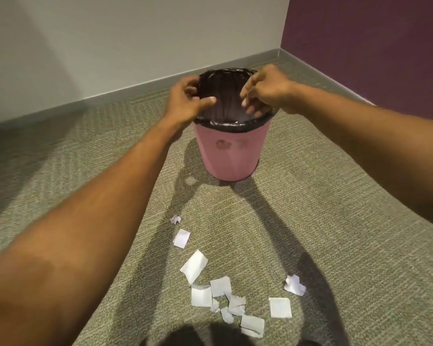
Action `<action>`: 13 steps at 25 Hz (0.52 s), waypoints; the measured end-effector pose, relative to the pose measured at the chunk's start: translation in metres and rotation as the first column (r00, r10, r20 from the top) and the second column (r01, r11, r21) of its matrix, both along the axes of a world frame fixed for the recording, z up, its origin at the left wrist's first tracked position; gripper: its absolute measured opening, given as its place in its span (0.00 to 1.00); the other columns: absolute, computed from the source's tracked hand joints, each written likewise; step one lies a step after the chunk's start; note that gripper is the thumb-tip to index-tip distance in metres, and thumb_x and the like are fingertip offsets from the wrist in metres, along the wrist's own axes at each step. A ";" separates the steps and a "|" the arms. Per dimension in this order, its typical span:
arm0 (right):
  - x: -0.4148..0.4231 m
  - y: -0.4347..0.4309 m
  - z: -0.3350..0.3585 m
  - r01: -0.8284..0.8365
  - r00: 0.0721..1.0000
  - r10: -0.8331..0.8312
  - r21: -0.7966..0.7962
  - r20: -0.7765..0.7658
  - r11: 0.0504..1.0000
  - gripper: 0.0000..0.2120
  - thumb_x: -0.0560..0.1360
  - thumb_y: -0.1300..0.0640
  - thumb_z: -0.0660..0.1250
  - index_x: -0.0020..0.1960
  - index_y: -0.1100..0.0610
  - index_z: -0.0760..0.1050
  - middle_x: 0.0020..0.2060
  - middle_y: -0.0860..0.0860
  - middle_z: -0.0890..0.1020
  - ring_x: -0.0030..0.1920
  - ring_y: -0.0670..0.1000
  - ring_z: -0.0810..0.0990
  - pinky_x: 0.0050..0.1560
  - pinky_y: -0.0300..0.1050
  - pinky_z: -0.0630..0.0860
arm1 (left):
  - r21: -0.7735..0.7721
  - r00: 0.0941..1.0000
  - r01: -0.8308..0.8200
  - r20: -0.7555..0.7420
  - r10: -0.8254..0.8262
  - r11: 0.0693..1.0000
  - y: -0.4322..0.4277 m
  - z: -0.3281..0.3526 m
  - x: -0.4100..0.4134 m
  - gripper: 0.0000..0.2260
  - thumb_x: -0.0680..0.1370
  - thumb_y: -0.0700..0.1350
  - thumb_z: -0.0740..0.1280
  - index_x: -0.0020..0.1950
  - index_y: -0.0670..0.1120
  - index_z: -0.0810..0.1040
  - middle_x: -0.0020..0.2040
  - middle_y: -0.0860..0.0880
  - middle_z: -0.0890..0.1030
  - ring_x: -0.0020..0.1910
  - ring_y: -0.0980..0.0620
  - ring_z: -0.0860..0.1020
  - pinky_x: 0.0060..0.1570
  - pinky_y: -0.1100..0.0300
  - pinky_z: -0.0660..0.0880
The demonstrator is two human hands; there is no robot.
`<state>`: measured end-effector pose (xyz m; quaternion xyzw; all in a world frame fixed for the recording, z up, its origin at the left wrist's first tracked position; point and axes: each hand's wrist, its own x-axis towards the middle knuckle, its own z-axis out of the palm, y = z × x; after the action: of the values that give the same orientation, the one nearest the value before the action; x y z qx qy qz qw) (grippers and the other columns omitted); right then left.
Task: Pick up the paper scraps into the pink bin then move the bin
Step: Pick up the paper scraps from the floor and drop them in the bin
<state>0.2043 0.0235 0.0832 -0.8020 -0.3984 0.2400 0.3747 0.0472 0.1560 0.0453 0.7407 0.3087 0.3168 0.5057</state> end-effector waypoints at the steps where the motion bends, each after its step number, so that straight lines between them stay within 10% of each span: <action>1: -0.003 -0.009 0.003 -0.072 0.997 0.072 -0.039 0.017 0.997 0.08 0.78 0.68 0.59 0.50 0.66 0.78 0.43 0.64 0.83 0.36 0.57 0.83 0.37 0.52 0.82 | 0.039 0.992 -0.117 0.051 0.115 0.992 -0.001 -0.011 -0.016 0.13 0.73 0.43 0.73 0.56 0.47 0.78 0.51 0.49 0.79 0.50 0.53 0.78 0.43 0.63 0.78; 4: -0.017 -0.042 -0.004 -0.237 0.967 0.249 -0.179 0.045 0.955 0.06 0.78 0.67 0.63 0.50 0.67 0.78 0.41 0.62 0.83 0.36 0.56 0.82 0.36 0.49 0.81 | 0.019 0.943 -0.333 0.031 0.332 0.943 -0.036 -0.065 -0.071 0.04 0.77 0.44 0.68 0.41 0.47 0.77 0.38 0.51 0.78 0.38 0.52 0.76 0.38 0.62 0.74; 7: -0.037 -0.083 -0.048 -0.342 0.929 0.370 -0.368 0.006 0.865 0.03 0.76 0.63 0.68 0.47 0.62 0.79 0.43 0.58 0.84 0.41 0.54 0.82 0.36 0.44 0.79 | -0.177 0.958 -0.007 -0.284 -0.045 0.984 -0.111 -0.135 -0.127 0.13 0.72 0.52 0.73 0.54 0.48 0.78 0.50 0.48 0.77 0.47 0.50 0.78 0.44 0.60 0.78; 13: -0.081 -0.169 -0.169 -0.371 0.837 0.545 -0.783 -0.048 0.500 0.43 0.69 0.44 0.75 0.76 0.56 0.59 0.72 0.58 0.65 0.68 0.60 0.70 0.58 0.46 0.71 | -0.158 0.348 0.498 -0.864 -0.363 0.853 -0.237 -0.222 -0.175 0.53 0.60 0.73 0.69 0.77 0.59 0.45 0.78 0.43 0.46 0.77 0.42 0.45 0.69 0.33 0.56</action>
<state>0.1231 -0.1459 -0.0859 -0.7667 -0.4933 0.3923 -0.1222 -0.1273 -0.0814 -0.1766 0.8815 0.2931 -0.2285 0.2914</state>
